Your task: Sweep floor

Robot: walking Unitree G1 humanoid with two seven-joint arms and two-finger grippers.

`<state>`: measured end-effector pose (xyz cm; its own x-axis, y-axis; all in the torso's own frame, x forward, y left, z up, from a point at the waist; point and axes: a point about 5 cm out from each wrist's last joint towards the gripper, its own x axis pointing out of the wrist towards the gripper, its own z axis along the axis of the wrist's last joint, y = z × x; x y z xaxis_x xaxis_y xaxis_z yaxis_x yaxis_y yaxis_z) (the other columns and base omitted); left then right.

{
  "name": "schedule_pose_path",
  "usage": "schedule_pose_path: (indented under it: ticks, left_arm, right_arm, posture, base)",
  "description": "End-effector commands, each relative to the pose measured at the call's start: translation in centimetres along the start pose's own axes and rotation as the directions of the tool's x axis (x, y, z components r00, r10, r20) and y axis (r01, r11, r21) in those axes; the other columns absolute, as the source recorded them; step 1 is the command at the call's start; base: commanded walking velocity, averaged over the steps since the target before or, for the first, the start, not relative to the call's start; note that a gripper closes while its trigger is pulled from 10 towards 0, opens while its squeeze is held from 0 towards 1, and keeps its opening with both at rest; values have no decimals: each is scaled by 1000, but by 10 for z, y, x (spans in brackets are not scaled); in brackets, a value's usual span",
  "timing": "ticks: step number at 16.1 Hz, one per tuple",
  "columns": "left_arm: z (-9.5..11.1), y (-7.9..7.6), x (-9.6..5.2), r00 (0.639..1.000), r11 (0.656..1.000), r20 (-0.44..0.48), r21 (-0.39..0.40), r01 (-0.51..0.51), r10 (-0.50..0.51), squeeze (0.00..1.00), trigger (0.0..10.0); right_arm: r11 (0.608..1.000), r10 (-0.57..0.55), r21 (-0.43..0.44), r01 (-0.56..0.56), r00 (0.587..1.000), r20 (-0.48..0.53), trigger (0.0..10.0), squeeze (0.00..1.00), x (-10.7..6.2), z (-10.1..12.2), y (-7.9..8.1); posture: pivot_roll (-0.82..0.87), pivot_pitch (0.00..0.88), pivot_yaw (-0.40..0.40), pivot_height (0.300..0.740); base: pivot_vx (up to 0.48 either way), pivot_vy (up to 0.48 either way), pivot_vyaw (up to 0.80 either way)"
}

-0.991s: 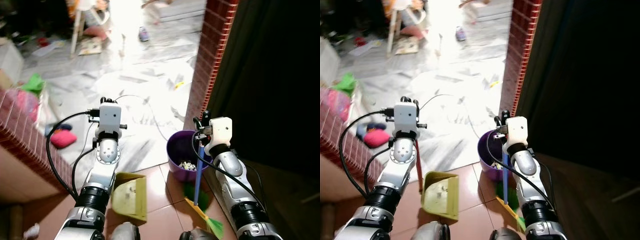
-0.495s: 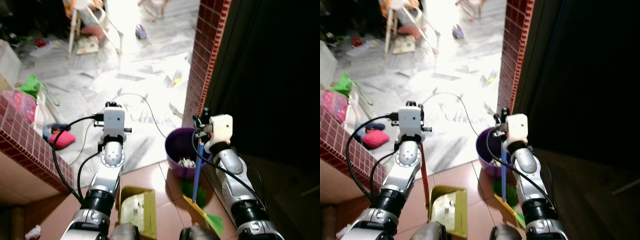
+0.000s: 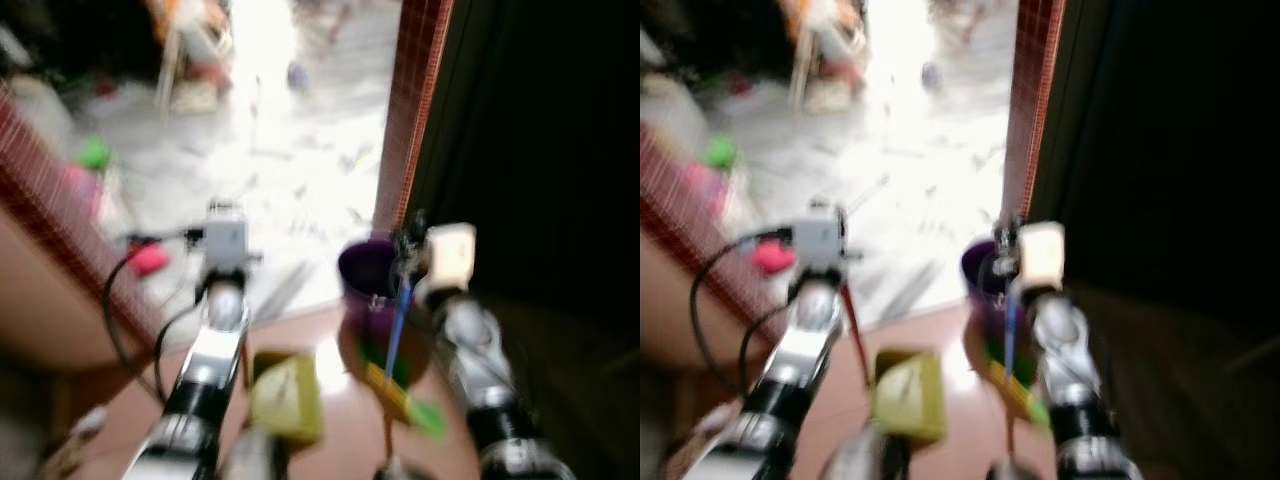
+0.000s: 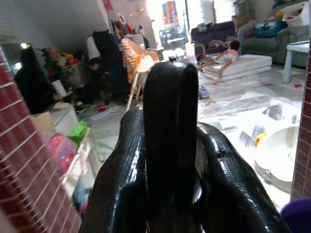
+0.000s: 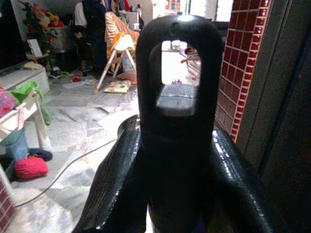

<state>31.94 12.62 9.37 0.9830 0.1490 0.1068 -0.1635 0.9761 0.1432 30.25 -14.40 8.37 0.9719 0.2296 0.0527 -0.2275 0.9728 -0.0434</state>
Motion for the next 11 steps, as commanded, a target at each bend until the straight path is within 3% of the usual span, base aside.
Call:
schedule_pose_path:
  ticks: [1,4,8,11]
  left_arm:
    - [7,1,5,1000,1000,28,23,6,-7,0,10000]
    - [-2,5,3,1000,999,-13,31,-7,7,0,10000]
    - [-10,20,-1,993,993,-44,50,-104,106,0,10000]
    - [-24,24,-6,986,992,-104,36,-125,128,0,10000]
  right_arm:
    - [998,-8,59,9,1000,-14,10000,0,1,-3,4]
    - [998,-10,68,10,1000,-6,10000,0,2,-1,4]
    - [998,3,68,-4,1000,6,10000,0,3,2,7]
    - [998,21,62,-21,1000,4,10000,0,4,1,12]
  posture:
    - [-122,0,69,740]
    - [-123,0,73,740]
    - [-117,0,71,740]
    - [-114,0,77,740]
  base:
    - [-315,0,0]
    - [-95,0,0]
    - [0,0,0]
    - [0,0,706]
